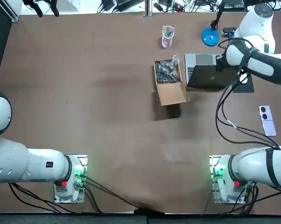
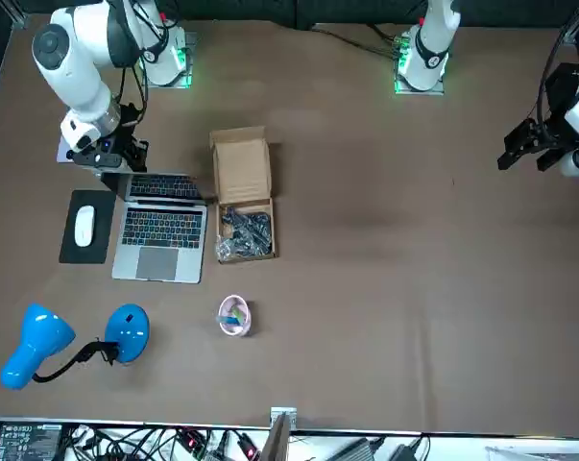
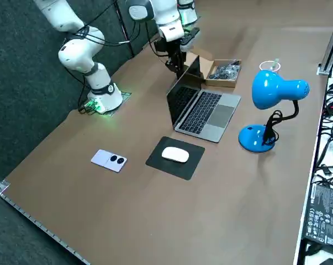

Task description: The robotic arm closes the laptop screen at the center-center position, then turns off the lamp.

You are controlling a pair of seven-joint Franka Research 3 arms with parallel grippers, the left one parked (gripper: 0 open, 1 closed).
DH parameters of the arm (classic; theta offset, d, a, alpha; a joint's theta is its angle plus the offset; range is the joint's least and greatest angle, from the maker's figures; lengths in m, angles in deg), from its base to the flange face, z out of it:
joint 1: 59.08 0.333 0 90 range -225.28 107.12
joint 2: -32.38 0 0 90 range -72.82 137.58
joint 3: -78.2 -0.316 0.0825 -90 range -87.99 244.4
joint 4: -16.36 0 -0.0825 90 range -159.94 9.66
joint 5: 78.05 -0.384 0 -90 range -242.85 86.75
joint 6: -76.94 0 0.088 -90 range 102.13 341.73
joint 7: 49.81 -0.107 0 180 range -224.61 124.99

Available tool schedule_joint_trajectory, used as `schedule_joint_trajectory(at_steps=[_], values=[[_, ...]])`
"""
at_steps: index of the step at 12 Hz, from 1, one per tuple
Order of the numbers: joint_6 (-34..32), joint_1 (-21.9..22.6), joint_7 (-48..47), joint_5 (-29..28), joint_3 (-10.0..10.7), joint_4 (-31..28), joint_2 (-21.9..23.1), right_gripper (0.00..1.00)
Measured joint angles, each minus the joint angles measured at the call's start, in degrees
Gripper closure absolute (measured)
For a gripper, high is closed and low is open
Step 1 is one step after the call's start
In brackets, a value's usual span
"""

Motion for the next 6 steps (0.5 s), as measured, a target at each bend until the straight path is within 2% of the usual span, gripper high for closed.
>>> schedule_joint_trajectory(at_steps=[6], values=[[2.3, -0.8, 0.0, 0.0, 0.5, 8.5, -9.7, 0.98]])
